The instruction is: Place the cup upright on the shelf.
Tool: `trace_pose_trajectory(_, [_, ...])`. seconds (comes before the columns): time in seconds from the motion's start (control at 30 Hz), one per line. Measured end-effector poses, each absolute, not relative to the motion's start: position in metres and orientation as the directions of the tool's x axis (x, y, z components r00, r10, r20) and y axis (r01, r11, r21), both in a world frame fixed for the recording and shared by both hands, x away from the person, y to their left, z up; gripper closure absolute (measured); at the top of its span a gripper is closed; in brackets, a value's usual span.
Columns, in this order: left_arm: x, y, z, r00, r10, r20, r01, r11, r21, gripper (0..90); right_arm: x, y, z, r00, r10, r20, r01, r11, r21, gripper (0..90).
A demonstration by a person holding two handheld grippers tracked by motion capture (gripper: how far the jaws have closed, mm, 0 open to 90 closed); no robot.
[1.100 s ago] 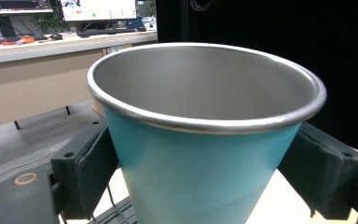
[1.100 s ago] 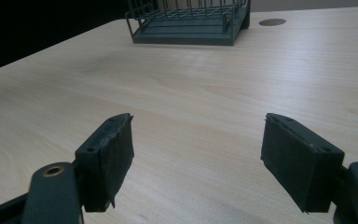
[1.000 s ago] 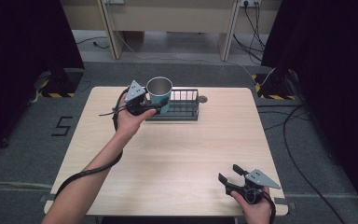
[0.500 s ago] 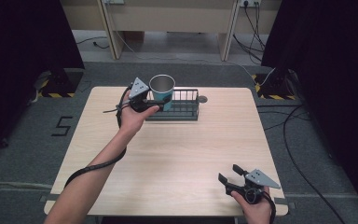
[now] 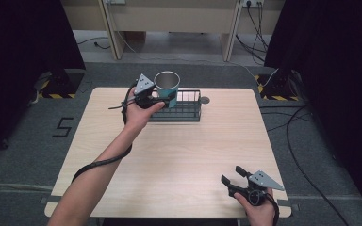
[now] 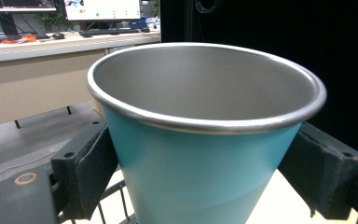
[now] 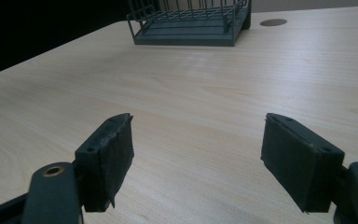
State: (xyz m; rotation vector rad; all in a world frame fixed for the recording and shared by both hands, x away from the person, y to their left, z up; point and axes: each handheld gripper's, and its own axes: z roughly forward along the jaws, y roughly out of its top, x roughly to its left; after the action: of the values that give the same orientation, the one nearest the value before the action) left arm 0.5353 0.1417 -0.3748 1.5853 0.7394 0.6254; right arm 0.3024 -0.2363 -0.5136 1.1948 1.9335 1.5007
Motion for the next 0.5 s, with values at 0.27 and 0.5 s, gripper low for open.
trace_pose_trajectory(0.27, [0.540,0.140,-0.371,0.645,0.764,-0.013,0.111,-0.076,0.991,14.9,0.302,-0.236,-0.514,-0.545,0.820,0.175,0.376,0.052,0.925,25.9])
trace_pose_trajectory(0.5, [0.547,0.137,-0.371,0.636,0.772,-0.010,0.112,-0.080,0.990,14.9,0.301,-0.235,-0.514,-0.546,0.821,0.167,0.370,0.057,0.927,26.0])
